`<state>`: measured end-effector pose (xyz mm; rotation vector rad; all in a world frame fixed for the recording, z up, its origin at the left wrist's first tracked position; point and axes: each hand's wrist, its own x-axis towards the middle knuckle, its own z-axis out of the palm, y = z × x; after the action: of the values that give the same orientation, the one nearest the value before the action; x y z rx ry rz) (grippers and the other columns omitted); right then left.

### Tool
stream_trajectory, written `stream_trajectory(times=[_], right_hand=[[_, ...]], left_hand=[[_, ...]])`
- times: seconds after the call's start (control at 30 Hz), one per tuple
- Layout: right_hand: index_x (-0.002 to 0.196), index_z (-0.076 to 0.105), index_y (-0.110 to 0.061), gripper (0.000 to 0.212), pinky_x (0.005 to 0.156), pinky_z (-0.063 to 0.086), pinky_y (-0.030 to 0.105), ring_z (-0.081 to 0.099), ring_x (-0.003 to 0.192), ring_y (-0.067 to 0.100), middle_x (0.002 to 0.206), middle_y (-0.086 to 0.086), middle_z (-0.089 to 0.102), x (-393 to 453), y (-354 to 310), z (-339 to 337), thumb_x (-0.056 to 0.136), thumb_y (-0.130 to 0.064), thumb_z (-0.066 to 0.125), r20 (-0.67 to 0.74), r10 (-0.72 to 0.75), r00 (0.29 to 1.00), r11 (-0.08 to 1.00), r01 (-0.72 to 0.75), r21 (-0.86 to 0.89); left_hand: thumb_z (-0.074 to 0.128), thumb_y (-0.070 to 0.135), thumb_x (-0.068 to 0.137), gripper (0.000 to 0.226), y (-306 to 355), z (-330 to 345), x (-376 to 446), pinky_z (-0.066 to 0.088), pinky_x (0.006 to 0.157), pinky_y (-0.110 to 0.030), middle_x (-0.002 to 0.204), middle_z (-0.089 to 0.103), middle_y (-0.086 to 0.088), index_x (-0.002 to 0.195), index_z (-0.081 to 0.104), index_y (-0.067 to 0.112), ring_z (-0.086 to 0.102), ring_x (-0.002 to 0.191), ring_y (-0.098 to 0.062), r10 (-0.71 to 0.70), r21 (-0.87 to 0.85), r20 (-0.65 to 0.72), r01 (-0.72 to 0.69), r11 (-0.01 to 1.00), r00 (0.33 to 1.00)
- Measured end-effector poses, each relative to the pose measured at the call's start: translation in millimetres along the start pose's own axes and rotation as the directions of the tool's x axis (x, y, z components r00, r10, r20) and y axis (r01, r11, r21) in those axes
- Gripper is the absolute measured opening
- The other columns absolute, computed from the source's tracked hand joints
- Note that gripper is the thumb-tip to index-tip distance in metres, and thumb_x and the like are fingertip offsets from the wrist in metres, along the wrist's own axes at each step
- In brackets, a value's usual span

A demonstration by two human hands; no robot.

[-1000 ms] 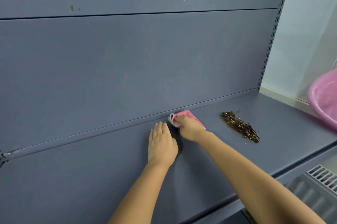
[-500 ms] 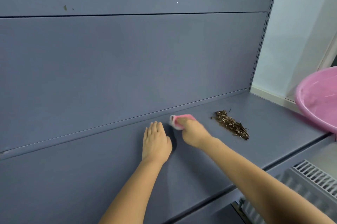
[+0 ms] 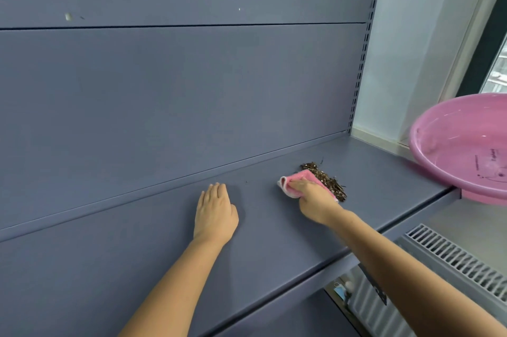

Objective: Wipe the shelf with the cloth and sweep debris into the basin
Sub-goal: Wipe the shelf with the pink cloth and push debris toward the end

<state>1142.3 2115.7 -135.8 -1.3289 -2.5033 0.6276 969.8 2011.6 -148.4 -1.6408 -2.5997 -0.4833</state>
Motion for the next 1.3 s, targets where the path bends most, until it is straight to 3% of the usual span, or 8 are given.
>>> stream_trajectory(times=[0.27,0.4,0.5,0.6,0.73,1.0,1.17,1.3], right_hand=[[0.14,0.04,-0.013,0.052,0.099,0.032,0.021,0.036,0.137,0.026,0.148,0.01,0.039,-10.3,29.0,-27.9,0.091,0.003,0.034,-0.026,0.131,0.991,0.99,-0.13,0.047],[0.098,0.062,0.0,0.041,0.075,0.039,0.011,0.055,0.117,0.025,0.117,0.016,0.062,-24.0,10.8,-35.3,0.077,0.019,0.031,-0.106,0.055,0.993,0.992,-0.042,0.12],[0.115,0.059,0.0,0.043,0.091,0.042,0.019,0.054,0.116,0.021,0.124,0.014,0.06,-30.6,-19.5,-21.7,0.084,0.013,0.032,-0.017,-0.095,0.995,0.99,0.096,0.099],[0.098,0.059,-0.023,0.044,0.09,0.04,0.028,0.048,0.105,0.027,0.107,0.01,0.052,-24.4,-24.1,6.4,0.086,0.01,0.033,0.155,-0.111,0.982,0.993,0.104,0.051],[0.14,0.04,-0.014,0.057,0.118,0.022,0.031,0.027,0.143,0.019,0.151,0.004,0.035,-26.9,2.9,9.2,0.088,0.009,0.033,0.055,-0.149,0.987,0.985,0.153,-0.081],[0.135,0.048,-0.009,0.052,0.112,0.028,0.031,0.037,0.137,0.026,0.145,0.009,0.044,-32.4,63.8,-32.7,0.089,0.009,0.032,-0.099,-0.027,0.995,0.999,0.023,-0.044],[0.087,0.068,-0.011,0.05,0.08,0.041,0.029,0.054,0.097,0.039,0.098,0.025,0.055,-25.9,75.2,-51.3,0.071,0.015,0.029,-0.103,-0.005,0.995,1.0,0.007,0.024],[0.122,0.06,-0.012,0.06,0.1,0.044,0.032,0.054,0.117,0.021,0.128,0.002,0.058,-23.4,52.0,-45.4,0.079,0.016,0.03,-0.164,-0.072,0.984,0.997,0.071,-0.007]], left_hand=[[0.028,0.009,0.098,0.052,1.6,-2.1,-2.5,0.005,0.123,-0.03,0.159,0.016,-0.009,0.149,0.016,0.003,0.01,0.15,-0.019,-0.005,0.025,0.012,0.005,1.0,1.0],[0.028,0.009,0.098,0.053,3.6,-2.9,-0.8,0.005,0.123,-0.031,0.159,0.016,-0.009,0.149,0.016,0.003,0.01,0.15,-0.02,0.015,0.046,0.024,-0.016,0.999,1.0],[0.029,0.008,0.097,0.053,12.8,-3.9,1.8,0.006,0.123,-0.031,0.158,0.019,-0.009,0.148,0.017,0.002,0.011,0.149,-0.02,0.021,0.0,0.029,-0.021,1.0,0.999],[0.03,0.006,0.096,0.051,30.4,-4.8,4.0,0.012,0.122,-0.032,0.156,0.026,-0.011,0.147,0.022,0.001,0.02,0.147,-0.022,0.037,-0.066,0.019,-0.035,0.997,0.999],[0.03,0.007,0.097,0.051,54.3,5.3,0.0,0.011,0.122,-0.03,0.156,0.024,-0.01,0.147,0.022,0.002,0.018,0.147,-0.021,0.093,-0.092,0.041,-0.089,0.992,0.995],[0.028,0.007,0.097,0.051,58.1,12.6,-1.8,0.005,0.122,-0.03,0.158,0.018,-0.009,0.148,0.019,0.003,0.011,0.149,-0.019,0.103,-0.074,0.052,-0.099,0.992,0.993],[0.028,0.008,0.098,0.052,58.1,11.5,-3.1,0.004,0.123,-0.03,0.159,0.017,-0.009,0.148,0.018,0.003,0.01,0.15,-0.019,0.105,-0.072,0.054,-0.101,0.992,0.993],[0.028,0.008,0.098,0.052,56.1,9.4,-1.5,0.004,0.122,-0.03,0.159,0.017,-0.008,0.149,0.017,0.003,0.01,0.15,-0.019,0.118,-0.081,0.062,-0.112,0.99,0.991]])
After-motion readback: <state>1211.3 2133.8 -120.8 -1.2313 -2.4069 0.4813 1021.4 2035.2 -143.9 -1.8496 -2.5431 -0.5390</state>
